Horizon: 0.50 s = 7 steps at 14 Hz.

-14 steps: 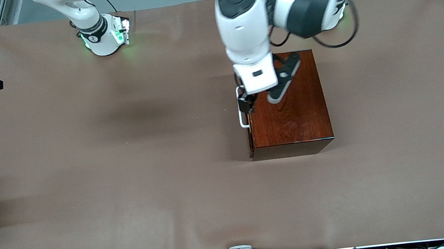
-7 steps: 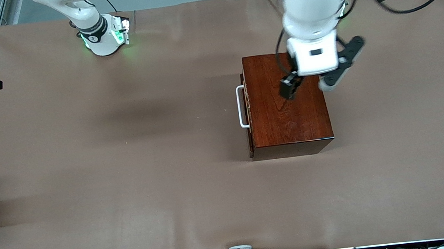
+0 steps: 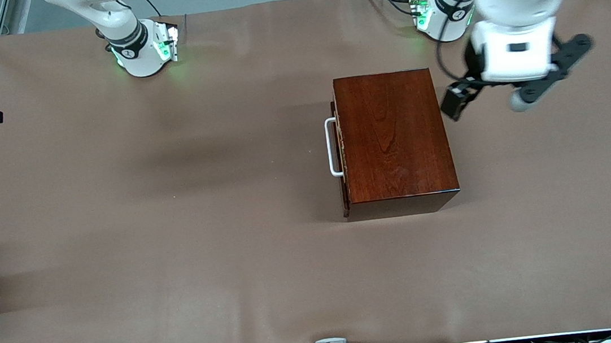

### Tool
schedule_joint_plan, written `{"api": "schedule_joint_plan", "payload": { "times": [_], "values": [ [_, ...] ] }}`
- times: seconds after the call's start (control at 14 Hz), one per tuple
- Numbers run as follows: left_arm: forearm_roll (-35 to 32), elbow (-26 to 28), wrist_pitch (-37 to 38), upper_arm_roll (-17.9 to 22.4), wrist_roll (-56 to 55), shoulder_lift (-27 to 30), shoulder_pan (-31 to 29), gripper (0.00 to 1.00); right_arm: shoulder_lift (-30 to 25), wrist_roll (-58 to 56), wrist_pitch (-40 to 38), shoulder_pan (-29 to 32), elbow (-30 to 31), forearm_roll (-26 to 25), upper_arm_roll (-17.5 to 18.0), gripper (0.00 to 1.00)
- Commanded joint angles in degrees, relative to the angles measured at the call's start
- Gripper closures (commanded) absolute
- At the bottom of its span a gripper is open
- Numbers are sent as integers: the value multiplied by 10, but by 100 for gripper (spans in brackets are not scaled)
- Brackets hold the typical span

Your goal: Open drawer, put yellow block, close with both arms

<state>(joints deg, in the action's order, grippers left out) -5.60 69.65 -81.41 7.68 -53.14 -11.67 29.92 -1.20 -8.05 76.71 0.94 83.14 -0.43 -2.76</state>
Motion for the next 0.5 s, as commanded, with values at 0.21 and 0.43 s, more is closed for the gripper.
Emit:
{"api": "schedule_joint_plan", "payload": {
  "times": [0.21,0.43],
  "values": [
    [23,39,5,-7,169,34,-75,0,2,-5,-5,12,-7,-9,8,0],
    [23,48,5,-6,224,39,-94,0,2,-5,-5,12,-7,-8,8,0]
  ]
}}
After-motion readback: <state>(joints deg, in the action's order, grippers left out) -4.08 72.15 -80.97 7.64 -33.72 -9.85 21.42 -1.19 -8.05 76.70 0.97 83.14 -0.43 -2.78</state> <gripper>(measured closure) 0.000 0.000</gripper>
